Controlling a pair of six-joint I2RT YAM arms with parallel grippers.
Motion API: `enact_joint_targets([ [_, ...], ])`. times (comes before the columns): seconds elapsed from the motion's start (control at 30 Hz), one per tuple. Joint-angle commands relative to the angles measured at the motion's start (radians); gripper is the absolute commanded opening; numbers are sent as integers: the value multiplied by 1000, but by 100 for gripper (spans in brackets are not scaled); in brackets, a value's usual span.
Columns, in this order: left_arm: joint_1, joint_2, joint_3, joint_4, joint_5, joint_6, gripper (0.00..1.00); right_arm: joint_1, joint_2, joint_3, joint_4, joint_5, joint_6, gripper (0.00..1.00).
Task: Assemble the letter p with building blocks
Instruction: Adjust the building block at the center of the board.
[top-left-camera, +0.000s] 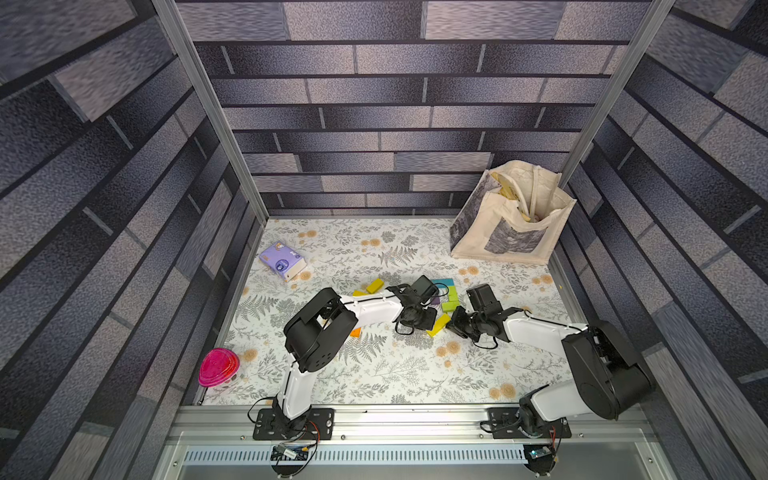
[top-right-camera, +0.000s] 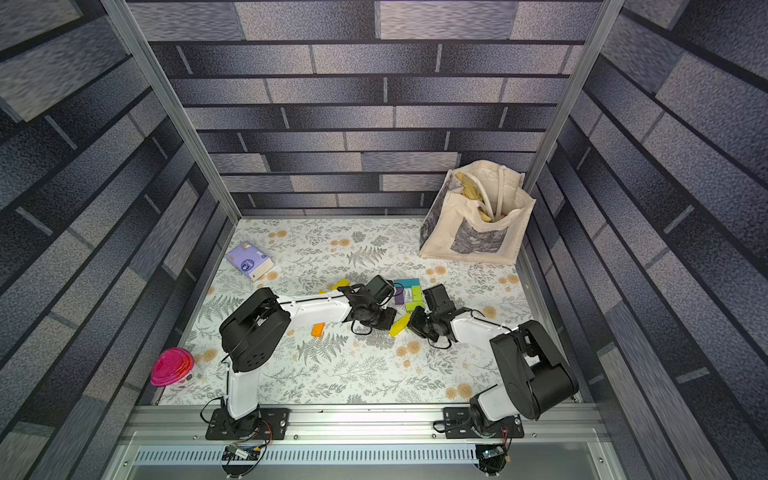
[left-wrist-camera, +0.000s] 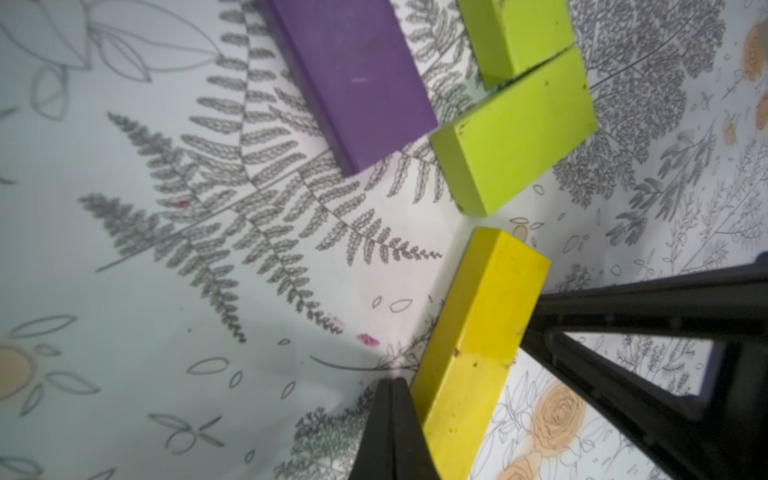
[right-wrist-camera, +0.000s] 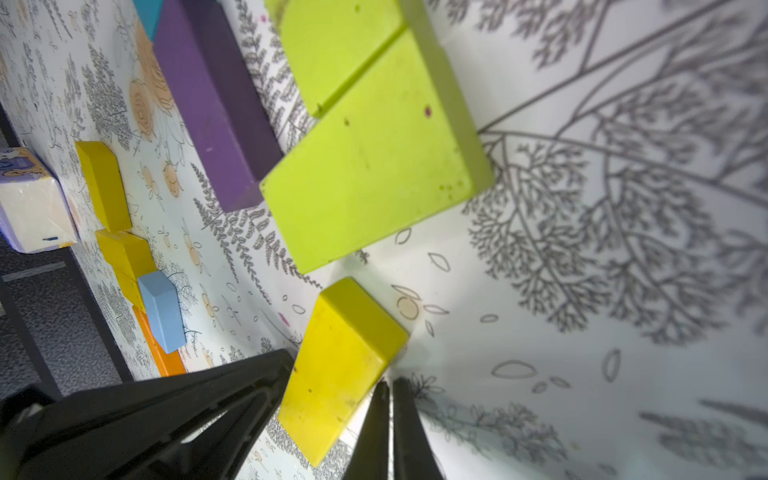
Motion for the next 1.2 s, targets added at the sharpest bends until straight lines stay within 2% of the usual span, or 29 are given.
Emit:
enact_joint_targets([
  [0.0, -23, -33, -13, -49, 36, 55, 2, 16, 29, -38, -86, 35, -1, 9],
  [0.33, -34, -23, -7, -29, 86, 84, 2, 24, 5, -53, -86, 35, 6, 8],
  [0.63, -1, -21, -36, -43, 23, 5, 0, 29, 7, -28, -115, 54, -5, 8],
  [0.83, 22, -55, -90, 1, 22, -22, 0, 29, -160, -81, -250, 124, 3, 8],
  [1.03, 23, -45, -94, 27, 61, -10, 0, 60, -313, -156, -311, 96, 66, 5],
  [1.17, 25, -42, -98, 44, 88, -4, 0, 106, -372, -199, -254, 63, 152, 3],
])
